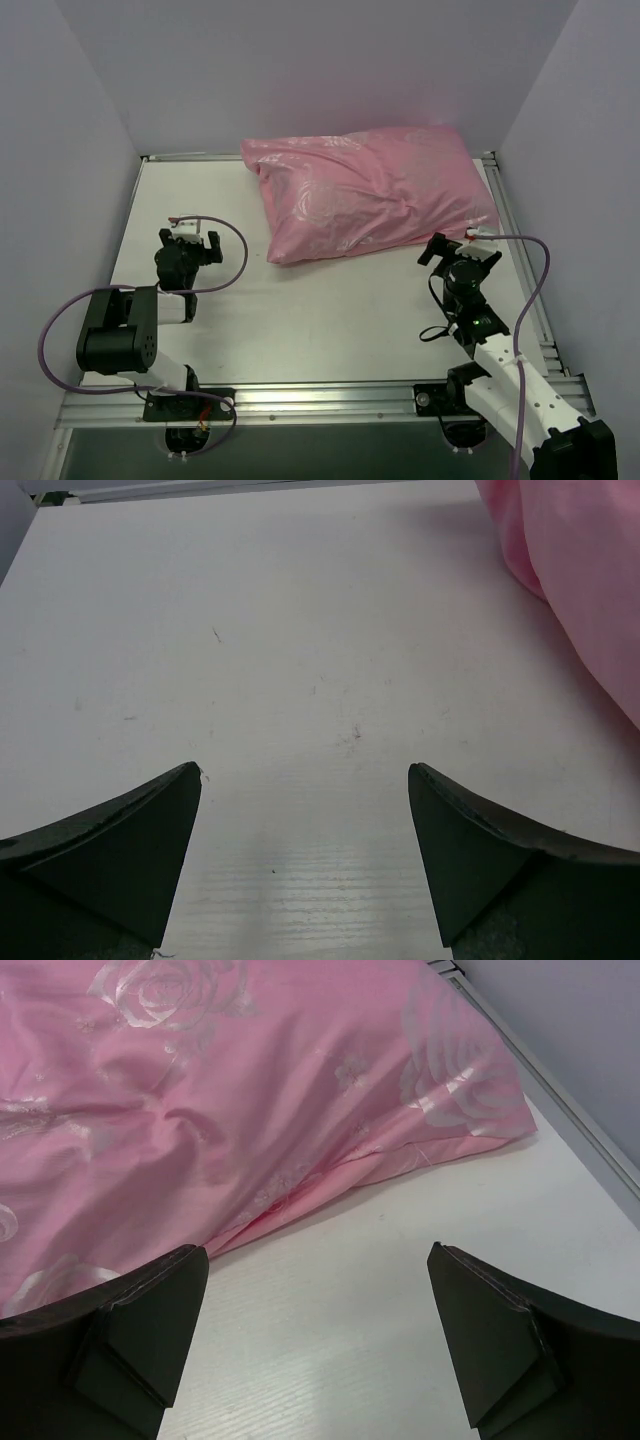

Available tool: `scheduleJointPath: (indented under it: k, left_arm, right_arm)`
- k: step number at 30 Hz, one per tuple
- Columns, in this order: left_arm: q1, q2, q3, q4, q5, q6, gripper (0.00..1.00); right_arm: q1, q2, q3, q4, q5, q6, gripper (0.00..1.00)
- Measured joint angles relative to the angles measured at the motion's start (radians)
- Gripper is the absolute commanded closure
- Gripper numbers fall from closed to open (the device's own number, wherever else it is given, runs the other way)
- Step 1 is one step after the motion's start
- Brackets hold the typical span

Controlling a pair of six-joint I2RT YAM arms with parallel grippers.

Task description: Remove the pillowcase from the pillow

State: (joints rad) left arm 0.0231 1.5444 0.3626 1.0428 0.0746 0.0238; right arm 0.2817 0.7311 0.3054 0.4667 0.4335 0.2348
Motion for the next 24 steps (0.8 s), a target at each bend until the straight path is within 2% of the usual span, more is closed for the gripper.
scheduleJointPath:
  k: [5, 9, 12, 14, 15, 17, 19, 20, 22, 24]
  left_arm:
    - [0.0, 0.0, 0.0, 0.0, 0.0, 0.0, 0.06]
    - [0.0, 0.0, 0.0, 0.0, 0.0, 0.0, 0.06]
    - [0.005, -0.008, 0.003, -0.019, 0.026, 0.006, 0.06]
    - [0.01, -0.055, 0.047, -0.166, 0.056, 0.015, 0.06]
    - [0.013, -0.083, 0.109, -0.303, 0.078, 0.023, 0.06]
    - [0.019, -0.107, 0.324, -0.595, 0.132, 0.05, 0.06]
    - [0.024, -0.107, 0.591, -0.869, 0.213, 0.088, 0.06]
    - [0.023, -0.114, 0.685, -0.957, 0.251, 0.103, 0.06]
    - [0.002, -0.154, 0.805, -1.114, 0.317, 0.144, 0.06]
    - [-0.062, -0.211, 0.844, -1.246, 0.352, 0.187, 0.06]
  right_arm:
    - [-0.002, 0.026, 0.077, -0.083, -0.001, 0.012, 0.0]
    - [-0.044, 0.167, 0.293, -0.205, -0.051, 0.034, 0.0]
    - [-0.149, 0.297, 0.472, -0.282, -0.162, 0.06, 0.01]
    - [-0.273, 0.369, 0.547, -0.307, -0.291, 0.083, 0.04]
    - [-0.342, 0.399, 0.57, -0.318, -0.347, 0.098, 0.04]
    - [-0.452, 0.458, 0.597, -0.347, -0.427, 0.128, 0.05]
    - [-0.518, 0.532, 0.621, -0.386, -0.488, 0.157, 0.05]
    - [-0.535, 0.567, 0.63, -0.396, -0.515, 0.167, 0.05]
    - [-0.568, 0.634, 0.638, -0.402, -0.571, 0.192, 0.06]
    - [-0.613, 0.692, 0.638, -0.4, -0.636, 0.226, 0.07]
